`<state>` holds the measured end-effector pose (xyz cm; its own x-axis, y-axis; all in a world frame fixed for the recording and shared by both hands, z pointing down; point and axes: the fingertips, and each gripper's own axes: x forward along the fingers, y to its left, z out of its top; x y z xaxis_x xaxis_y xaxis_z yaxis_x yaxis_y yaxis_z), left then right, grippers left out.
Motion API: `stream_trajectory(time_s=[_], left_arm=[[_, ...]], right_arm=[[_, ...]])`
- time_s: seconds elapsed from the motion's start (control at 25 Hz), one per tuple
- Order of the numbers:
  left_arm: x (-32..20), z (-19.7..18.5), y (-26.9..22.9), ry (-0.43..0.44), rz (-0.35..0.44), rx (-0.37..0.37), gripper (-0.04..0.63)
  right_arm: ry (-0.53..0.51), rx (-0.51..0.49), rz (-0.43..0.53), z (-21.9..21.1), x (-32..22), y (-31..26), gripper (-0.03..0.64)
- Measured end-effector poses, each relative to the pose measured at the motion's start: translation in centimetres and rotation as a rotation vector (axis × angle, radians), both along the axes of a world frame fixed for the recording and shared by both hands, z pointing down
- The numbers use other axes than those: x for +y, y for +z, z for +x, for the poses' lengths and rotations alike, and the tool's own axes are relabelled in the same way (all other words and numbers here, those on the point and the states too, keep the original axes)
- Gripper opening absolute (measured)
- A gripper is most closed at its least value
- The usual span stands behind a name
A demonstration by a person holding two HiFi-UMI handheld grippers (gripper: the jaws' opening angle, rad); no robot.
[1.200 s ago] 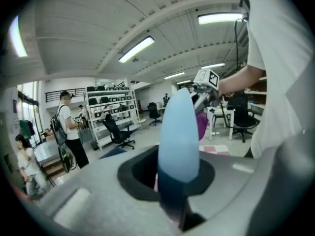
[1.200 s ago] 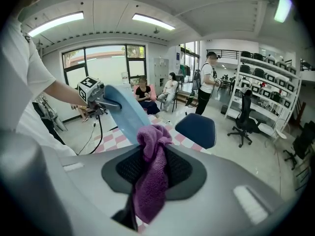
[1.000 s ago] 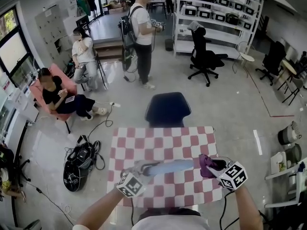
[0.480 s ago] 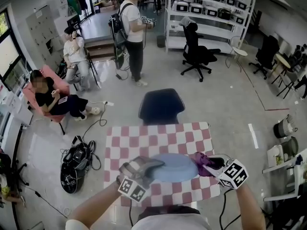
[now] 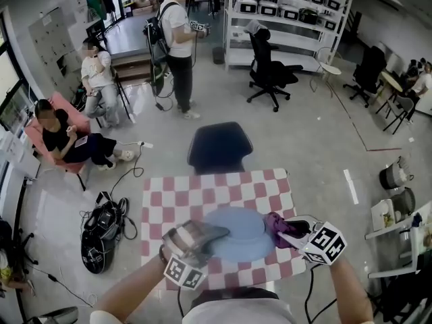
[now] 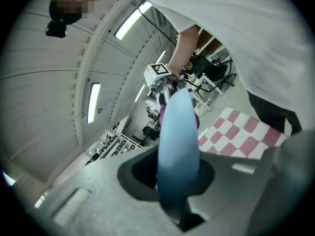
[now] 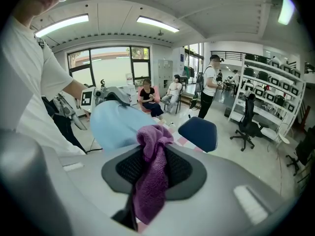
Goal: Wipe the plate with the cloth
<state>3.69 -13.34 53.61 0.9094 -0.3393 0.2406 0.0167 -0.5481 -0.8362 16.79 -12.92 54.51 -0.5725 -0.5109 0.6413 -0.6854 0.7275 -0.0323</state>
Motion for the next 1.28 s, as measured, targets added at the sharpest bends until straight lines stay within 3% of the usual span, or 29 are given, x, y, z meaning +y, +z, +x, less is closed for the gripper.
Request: stream_trajectory(time_s=[0.36,0.92,1.12,1.28], left_arm=[[-0.9,0.9,1.3,-0.016,0.004,-0.042,0.051],[-2.5,2.3,3.7,-0.055,-0.071,-0.107,0.051],[-2.5,2.4,2.9,-0.067,-0.068,-0.096,0.051],[-2.4,1.5,2.2,-0.084,-0.041,-0.068,0.051]], right_arm=[[-0.090,-0.003,0.015,-4.1,0.6,-0.9,0.104],[-0.278,-0.124,0.093,-14.5,2.6,-4.5,0.104],[-0.320,-0.133,0.098,-15.1,3.1,-5.1,0.104],[-0.308,-0.152,0.094,-12.9,3.4,-5.0,0.104]])
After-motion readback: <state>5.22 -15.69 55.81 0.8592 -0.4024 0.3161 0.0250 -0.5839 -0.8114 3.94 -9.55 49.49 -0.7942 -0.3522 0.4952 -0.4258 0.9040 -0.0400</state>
